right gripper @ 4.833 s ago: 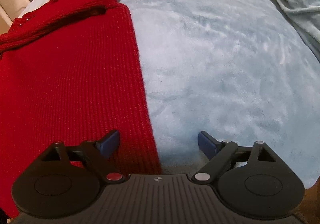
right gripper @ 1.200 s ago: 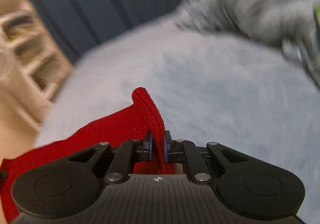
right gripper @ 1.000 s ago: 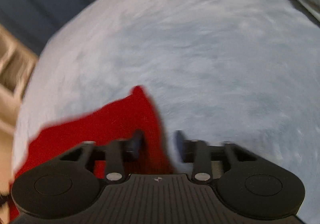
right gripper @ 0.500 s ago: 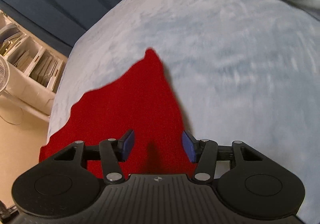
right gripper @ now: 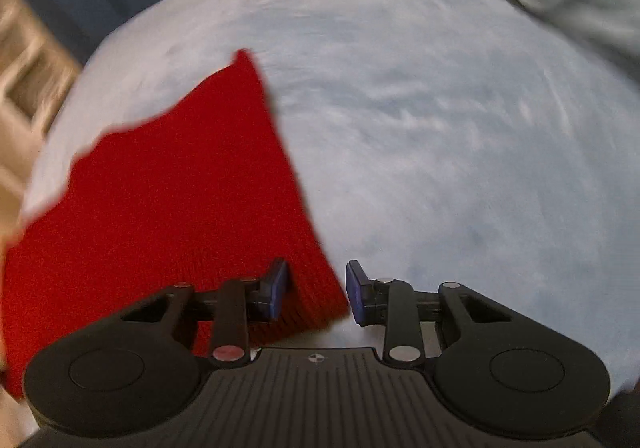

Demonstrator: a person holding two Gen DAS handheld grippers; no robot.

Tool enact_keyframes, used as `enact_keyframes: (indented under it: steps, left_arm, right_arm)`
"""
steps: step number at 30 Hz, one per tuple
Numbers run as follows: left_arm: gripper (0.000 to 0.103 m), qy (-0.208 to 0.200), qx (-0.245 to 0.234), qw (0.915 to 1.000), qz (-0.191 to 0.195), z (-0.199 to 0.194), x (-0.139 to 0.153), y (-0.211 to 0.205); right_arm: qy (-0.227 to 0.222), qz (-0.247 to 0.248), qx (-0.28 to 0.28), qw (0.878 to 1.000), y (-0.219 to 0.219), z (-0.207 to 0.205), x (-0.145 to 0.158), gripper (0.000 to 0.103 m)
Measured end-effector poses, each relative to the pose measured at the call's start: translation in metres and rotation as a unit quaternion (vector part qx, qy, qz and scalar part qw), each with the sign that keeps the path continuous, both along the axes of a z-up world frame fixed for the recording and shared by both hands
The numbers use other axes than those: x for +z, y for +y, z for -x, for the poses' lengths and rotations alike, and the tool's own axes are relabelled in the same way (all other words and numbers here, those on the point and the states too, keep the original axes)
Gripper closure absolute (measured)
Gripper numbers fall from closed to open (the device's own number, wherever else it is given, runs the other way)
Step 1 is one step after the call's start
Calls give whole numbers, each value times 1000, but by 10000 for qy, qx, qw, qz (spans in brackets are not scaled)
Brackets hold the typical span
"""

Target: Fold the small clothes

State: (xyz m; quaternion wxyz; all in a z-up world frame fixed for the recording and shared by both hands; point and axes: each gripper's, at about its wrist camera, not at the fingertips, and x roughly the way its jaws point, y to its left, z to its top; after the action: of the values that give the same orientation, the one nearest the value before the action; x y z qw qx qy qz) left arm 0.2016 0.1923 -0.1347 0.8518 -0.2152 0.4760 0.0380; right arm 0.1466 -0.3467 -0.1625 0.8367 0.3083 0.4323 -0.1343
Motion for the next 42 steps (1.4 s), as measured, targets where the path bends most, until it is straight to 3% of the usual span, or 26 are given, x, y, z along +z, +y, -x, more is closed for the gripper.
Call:
enact_keyframes:
  steps: [2,5,7,9,10,13,15,21,26,32,42]
  left_arm:
    - [29,-17,195,9992,-360,19,12,5]
    - [20,-224,201,9980,-562,55,35,4]
    - [15,-352,148,9977,-569,83,52,-5]
    - [9,-525,229,9952,-798,112,68,-21]
    - [0,-635,235,9927,-998,129,77,-35]
    - [0,-903,-32,9852,-1453,163,95,-72]
    - [0,-1031,-221,9812,-1615,181,105,-96]
    - [0,-1348,-624,9750,-1654,212,125,-149]
    - [0,-1578,-690,9654,-1956,224,130,-173]
    - [0,-1350,-577,9713,-1873,218,123,-166]
    - [0,-1286,-537,9725,-1867,216,122,-163]
  right_arm:
    - [-30,234,-78,9997,-3,13,16,69]
    - [-290,325,221,9988,8,43,48,65]
    - [-560,238,630,9962,24,67,69,60]
    - [-847,451,1129,9890,50,98,92,55]
    - [-956,637,1327,9845,64,112,101,49]
    - [-1341,1275,1746,9671,107,154,117,38]
    - [-1370,1507,1918,9601,128,171,118,37]
    - [-1395,1478,2165,9549,151,194,115,37]
    - [-1522,1550,2132,9526,149,203,121,37]
    - [-1515,1515,2089,9542,147,202,118,37]
    - [-1458,1483,2167,9538,148,196,116,37]
